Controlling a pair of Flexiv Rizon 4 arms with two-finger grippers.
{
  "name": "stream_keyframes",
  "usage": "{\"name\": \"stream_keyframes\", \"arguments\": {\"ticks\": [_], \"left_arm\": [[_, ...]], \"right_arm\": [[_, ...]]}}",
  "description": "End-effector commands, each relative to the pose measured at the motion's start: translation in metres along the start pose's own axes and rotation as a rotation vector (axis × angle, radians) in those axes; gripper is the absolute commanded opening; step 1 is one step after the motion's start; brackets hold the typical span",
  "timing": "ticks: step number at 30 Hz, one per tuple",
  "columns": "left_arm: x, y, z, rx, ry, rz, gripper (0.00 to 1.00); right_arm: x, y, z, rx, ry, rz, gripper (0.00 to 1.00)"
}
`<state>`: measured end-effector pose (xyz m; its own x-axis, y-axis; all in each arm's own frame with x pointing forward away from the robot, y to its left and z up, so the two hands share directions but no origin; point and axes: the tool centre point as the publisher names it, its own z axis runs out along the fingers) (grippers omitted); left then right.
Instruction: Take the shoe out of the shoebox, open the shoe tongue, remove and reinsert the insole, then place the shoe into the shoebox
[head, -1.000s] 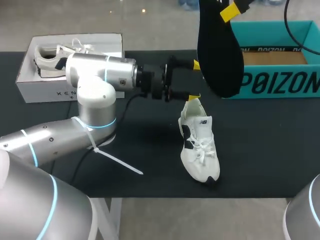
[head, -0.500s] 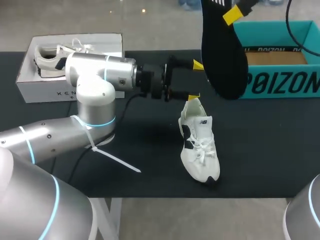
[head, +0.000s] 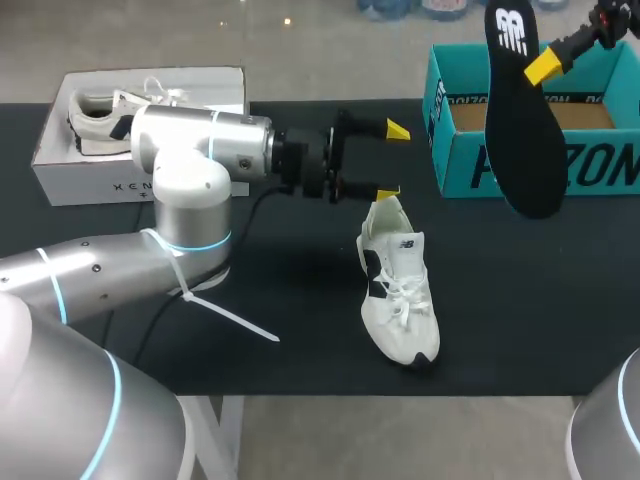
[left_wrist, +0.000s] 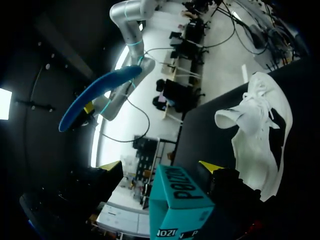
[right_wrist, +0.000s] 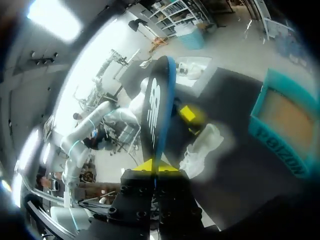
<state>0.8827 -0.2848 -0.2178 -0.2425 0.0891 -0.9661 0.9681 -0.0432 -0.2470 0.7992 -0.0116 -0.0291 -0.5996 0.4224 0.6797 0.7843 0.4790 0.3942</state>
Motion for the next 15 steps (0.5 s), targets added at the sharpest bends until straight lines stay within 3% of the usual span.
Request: {"name": "stream_keyframes", "arguments": {"ticks": [1,8,15], "left_arm": [[0.001,0.000,0.002,-0.002,-0.002,0.002,1.00],[0.001,0.000,0.002,-0.002,-0.002,0.002,1.00],[-0.002,-0.008,0.000,0.002,0.000,0.052,1.00]], "right_arm": [[-0.047,-0.014,0.021,-0.020,0.183,0.070,0.00],[-0.065,-0.018,0.051,0.046,0.220,0.152,0.00],[-0.085,-0.012,0.078,0.141,0.135,0.205,0.00]]}}
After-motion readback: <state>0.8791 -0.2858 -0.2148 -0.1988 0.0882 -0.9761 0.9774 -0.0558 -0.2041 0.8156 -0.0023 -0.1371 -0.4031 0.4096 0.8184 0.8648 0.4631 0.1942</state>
